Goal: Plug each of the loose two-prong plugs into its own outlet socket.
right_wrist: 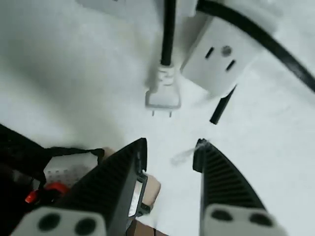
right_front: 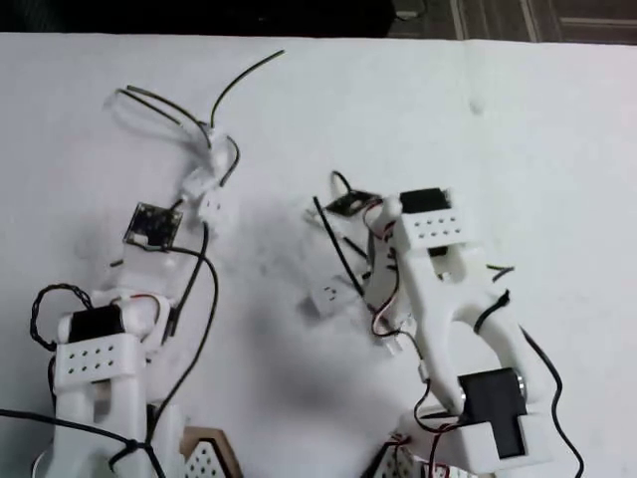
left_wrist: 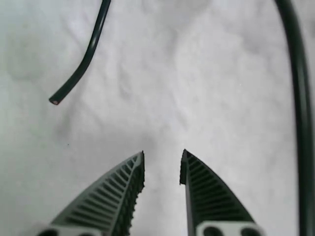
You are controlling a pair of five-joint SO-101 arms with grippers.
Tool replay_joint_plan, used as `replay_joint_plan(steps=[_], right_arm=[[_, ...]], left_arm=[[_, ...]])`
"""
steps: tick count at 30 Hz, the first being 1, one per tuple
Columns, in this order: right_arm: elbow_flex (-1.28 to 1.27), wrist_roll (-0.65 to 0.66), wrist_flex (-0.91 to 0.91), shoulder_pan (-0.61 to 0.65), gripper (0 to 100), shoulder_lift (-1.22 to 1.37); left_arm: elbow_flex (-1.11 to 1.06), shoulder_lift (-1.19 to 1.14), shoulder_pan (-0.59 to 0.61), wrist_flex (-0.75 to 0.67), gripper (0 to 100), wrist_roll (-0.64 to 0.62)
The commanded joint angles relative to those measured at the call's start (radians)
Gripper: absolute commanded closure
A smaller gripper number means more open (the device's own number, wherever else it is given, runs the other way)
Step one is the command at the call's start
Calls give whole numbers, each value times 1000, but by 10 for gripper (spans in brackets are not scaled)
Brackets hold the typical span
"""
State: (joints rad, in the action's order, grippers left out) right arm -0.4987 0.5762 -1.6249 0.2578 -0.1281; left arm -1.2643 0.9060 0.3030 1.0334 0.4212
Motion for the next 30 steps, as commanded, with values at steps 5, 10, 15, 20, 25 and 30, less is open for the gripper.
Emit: replay_joint_plan(steps=[5, 10, 15, 20, 25, 30], right_arm=[[-94, -110, 124, 91, 850, -41], [-155, -118, 176, 151, 851, -42], [-183, -120, 232, 145, 851, -33], [-261, -120, 348, 143, 851, -33], [-284, -118, 394, 131, 906, -33], [-284, -112, 437, 93, 931, -33]], left_arm=[[3, 21, -8, -12, 866, 0], [3, 21, -8, -12, 866, 0], [3, 21, -8, -12, 866, 0], [3, 21, -5, -12, 867, 0], [3, 21, -5, -12, 867, 0], [3, 21, -4, -11, 867, 0]])
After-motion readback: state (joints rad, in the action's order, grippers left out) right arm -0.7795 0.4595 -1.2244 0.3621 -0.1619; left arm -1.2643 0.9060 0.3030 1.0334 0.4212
